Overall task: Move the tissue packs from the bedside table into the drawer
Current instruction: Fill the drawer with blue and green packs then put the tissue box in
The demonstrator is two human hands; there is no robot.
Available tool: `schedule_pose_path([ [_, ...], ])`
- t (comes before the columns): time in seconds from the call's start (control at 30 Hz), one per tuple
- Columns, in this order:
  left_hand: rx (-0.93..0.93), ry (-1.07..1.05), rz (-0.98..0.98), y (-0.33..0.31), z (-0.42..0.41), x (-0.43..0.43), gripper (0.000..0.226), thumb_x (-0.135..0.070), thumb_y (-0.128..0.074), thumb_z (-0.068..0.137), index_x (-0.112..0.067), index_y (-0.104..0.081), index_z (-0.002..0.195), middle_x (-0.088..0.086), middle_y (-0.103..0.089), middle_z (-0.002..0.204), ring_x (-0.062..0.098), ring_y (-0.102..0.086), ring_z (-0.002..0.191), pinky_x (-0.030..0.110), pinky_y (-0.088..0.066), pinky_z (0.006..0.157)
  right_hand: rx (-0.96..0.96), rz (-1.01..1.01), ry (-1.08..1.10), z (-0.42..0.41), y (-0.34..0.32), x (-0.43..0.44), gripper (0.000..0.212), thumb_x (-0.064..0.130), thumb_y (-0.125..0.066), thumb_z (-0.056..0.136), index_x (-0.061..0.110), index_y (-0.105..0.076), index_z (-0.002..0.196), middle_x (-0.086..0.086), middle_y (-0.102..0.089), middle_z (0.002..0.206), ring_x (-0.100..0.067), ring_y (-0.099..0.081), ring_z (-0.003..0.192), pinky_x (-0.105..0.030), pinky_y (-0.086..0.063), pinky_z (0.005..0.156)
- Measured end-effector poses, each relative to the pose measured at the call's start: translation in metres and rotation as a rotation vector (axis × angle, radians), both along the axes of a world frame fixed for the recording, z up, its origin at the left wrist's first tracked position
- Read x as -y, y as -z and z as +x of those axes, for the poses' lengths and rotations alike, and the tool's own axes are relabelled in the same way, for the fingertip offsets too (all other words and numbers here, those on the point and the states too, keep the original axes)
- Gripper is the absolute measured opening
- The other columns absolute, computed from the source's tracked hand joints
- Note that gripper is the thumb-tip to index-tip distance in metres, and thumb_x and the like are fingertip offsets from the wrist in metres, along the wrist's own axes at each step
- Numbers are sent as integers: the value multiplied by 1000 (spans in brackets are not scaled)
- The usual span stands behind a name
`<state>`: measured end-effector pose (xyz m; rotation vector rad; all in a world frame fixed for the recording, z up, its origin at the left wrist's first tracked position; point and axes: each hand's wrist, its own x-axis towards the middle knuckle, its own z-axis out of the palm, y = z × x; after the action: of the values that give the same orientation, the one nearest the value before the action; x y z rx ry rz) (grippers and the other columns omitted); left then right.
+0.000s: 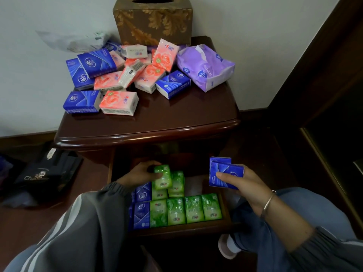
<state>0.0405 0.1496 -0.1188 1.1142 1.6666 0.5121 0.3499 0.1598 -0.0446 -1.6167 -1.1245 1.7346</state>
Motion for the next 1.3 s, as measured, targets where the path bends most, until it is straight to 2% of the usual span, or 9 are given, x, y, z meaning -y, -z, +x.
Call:
schedule_pose_path([
  [0.13, -91, 45, -51, 3, -18, 3, 40, -1, -68, 84, 0, -57, 123, 20, -60, 123, 31, -57, 116, 37, -44, 99, 23, 0, -19, -2, 1, 1, 34, 24, -77, 72, 24, -55, 99, -2, -69, 100, -18, -66, 93, -33, -52, 79],
  [0.3, -267, 237, -61, 28, -6, 9, 41, -10, -67, 86, -8, -59, 126, 12, -61, 128, 24, -56, 119, 21, -40, 93, 45, 7, -46, -11, -1, 4, 36, 21, -76, 74, 20, -55, 102, -4, -69, 101, -19, -66, 93, -31, -52, 80],
  [0.4, -585, 375, -142, 38, -2, 9, 51, -38, -60, 89, -30, -48, 138, 8, -39, 148, 31, -34, 137, 37, -31, 110, 53, 10, -42, -12, -2, 4, 34, 22, -76, 74, 22, -55, 101, -3, -68, 101, -18, -65, 93, -30, -52, 78],
  [0.47, -688, 373, -146, 37, 4, 6, 54, -44, -52, 91, -38, -37, 143, 7, -24, 155, 36, -24, 140, 46, -27, 112, 63, 9, -38, -13, -2, 3, 35, 22, -76, 74, 22, -55, 102, -4, -68, 102, -20, -65, 95, -35, -53, 82],
  [0.67, -529, 313, 66, 40, 46, -4, 45, -37, -39, 99, -31, -37, 144, 0, -36, 151, 25, -32, 139, 45, -24, 113, 75, 12, -58, -17, -6, 5, 35, 22, -75, 75, 21, -55, 104, -2, -68, 100, -16, -64, 91, -26, -49, 70],
  [0.9, -696, 494, 114, 49, 67, -7, 38, -44, -34, 98, -24, -54, 123, 5, -64, 122, 26, -54, 117, 42, -31, 102, 73, 39, -56, -19, -7, 7, 30, 18, -75, 75, 28, -53, 92, 3, -67, 95, -7, -64, 84, -16, -46, 61],
  [1.1, -746, 587, 57, 42, 54, -9, 43, -48, -31, 99, -29, -52, 131, 3, -56, 136, 27, -47, 127, 43, -30, 107, 61, 47, -60, -21, -6, 8, 30, 17, -75, 75, 25, -54, 94, 3, -67, 96, -6, -63, 83, -6, -46, 52],
  [1.2, -668, 396, 115, 36, 44, -2, 40, -41, -35, 99, -27, -51, 134, 3, -52, 140, 27, -42, 130, 41, -31, 109, 58, 55, -64, -21, -5, 8, 30, 18, -75, 75, 25, -54, 94, 2, -67, 96, -7, -63, 85, -11, -47, 58],
  [1.3, -650, 95, 60, 30, 27, 8, 44, -20, -44, 95, -11, -46, 138, 20, -49, 135, 38, -46, 122, 41, -39, 103, 45, 62, -63, -21, -5, 8, 29, 18, -75, 75, 27, -54, 92, 3, -67, 95, -7, -64, 84, -15, -46, 61],
])
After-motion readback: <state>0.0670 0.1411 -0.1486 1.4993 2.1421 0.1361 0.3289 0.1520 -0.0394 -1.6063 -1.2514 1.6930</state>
